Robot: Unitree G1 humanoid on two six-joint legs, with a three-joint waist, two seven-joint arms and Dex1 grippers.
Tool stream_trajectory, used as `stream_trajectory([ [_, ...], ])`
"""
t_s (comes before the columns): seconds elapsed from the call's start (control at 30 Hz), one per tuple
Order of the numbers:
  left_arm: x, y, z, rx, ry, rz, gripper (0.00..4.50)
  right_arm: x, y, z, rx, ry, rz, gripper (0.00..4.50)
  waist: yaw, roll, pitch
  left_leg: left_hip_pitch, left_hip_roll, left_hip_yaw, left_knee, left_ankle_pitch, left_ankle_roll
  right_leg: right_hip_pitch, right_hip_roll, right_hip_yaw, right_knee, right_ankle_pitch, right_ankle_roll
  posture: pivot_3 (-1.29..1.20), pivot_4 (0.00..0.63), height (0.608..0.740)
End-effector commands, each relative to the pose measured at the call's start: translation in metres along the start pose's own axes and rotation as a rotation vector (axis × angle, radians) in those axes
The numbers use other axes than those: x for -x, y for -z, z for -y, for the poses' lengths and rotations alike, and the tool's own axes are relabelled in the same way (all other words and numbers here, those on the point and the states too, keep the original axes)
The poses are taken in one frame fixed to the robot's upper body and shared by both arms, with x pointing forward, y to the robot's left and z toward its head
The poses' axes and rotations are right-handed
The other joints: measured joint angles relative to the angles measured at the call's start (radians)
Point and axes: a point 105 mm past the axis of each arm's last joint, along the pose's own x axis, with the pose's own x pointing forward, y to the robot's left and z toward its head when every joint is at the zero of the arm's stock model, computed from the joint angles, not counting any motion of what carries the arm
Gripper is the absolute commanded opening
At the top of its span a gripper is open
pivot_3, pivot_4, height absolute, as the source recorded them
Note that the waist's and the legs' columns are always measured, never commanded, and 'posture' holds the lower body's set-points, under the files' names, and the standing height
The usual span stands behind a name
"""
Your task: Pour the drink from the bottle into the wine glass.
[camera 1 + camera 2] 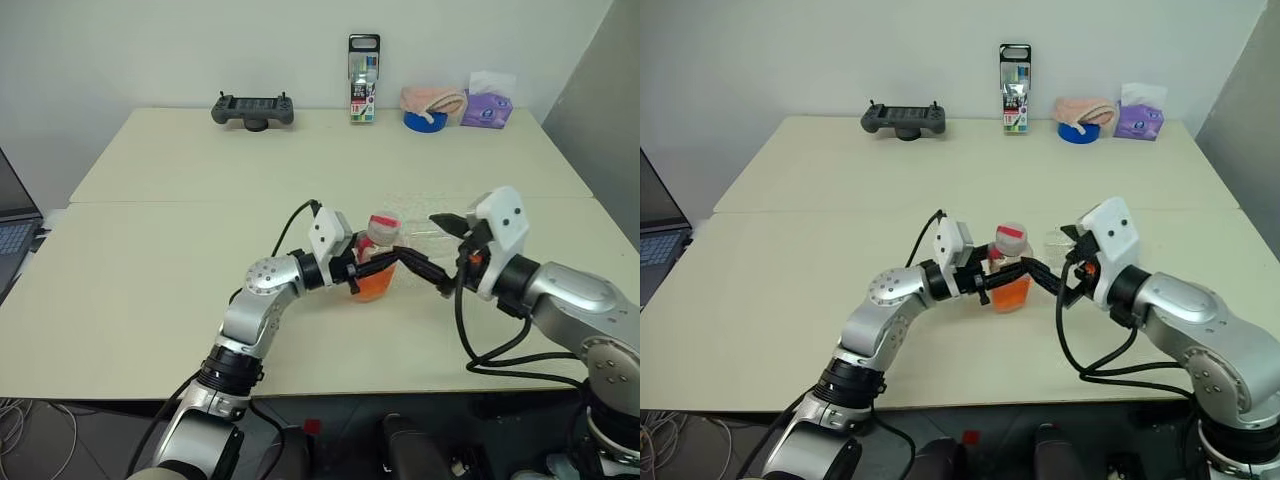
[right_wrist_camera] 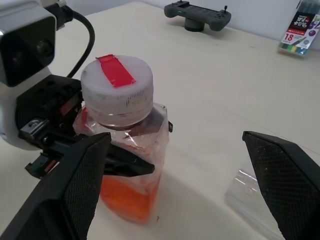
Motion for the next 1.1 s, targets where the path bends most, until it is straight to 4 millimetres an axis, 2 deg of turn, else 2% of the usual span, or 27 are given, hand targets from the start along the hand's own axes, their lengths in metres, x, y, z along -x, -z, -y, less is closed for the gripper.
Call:
stream_trajectory([
  [0.03,-0.002,-0.017,0.0,-0.045,0.011,0.058,1.71,-0.001,-0.018,-0.011,0.018,-0.034,0.075,4.5,0.0,0.0,0.0,0.0,0.0,0.0,0.0,0.0,0.0,0.0,0.0,0.0,0.0,0.0,0.0,0.0,0.15,0.74],
  [0.23,-0.002,-0.017,-0.001,-0.049,0.006,0.058,1.71,-0.012,-0.018,-0.027,-0.015,-0.094,0.083,4.5,0.0,0.0,0.0,0.0,0.0,0.0,0.0,0.0,0.0,0.0,0.0,0.0,0.0,0.0,0.0,0.0,0.15,0.74],
  [0.5,-0.002,-0.018,0.001,-0.049,0.004,0.062,1.71,-0.036,-0.027,-0.024,-0.014,-0.062,0.113,4.5,-0.001,0.0,0.0,0.0,0.0,0.0,0.0,0.0,0.0,0.0,0.0,0.0,0.0,0.0,-0.001,0.0,0.15,0.74],
  [0.67,-0.002,-0.018,0.002,-0.049,0.005,0.064,1.71,-0.045,-0.031,-0.015,-0.001,-0.024,0.127,4.5,0.0,0.0,0.0,0.0,0.0,0.0,0.0,0.0,0.0,0.0,0.0,0.0,0.0,0.002,-0.003,0.0,0.15,0.74],
  [0.9,-0.001,-0.018,0.002,-0.047,-0.002,0.063,1.71,-0.053,-0.038,-0.007,0.013,0.01,0.155,4.5,-0.001,0.0,0.0,0.0,0.0,0.0,0.0,0.0,0.0,0.0,0.0,0.0,0.0,0.002,-0.003,0.0,0.15,0.74],
  [1.1,0.0,-0.018,0.002,-0.048,-0.006,0.06,1.71,-0.054,-0.036,-0.001,0.017,0.037,0.147,4.5,-0.001,0.0,0.0,0.0,0.0,0.0,0.0,0.0,0.0,0.0,0.0,0.0,0.0,0.002,-0.004,0.0,0.15,0.74],
])
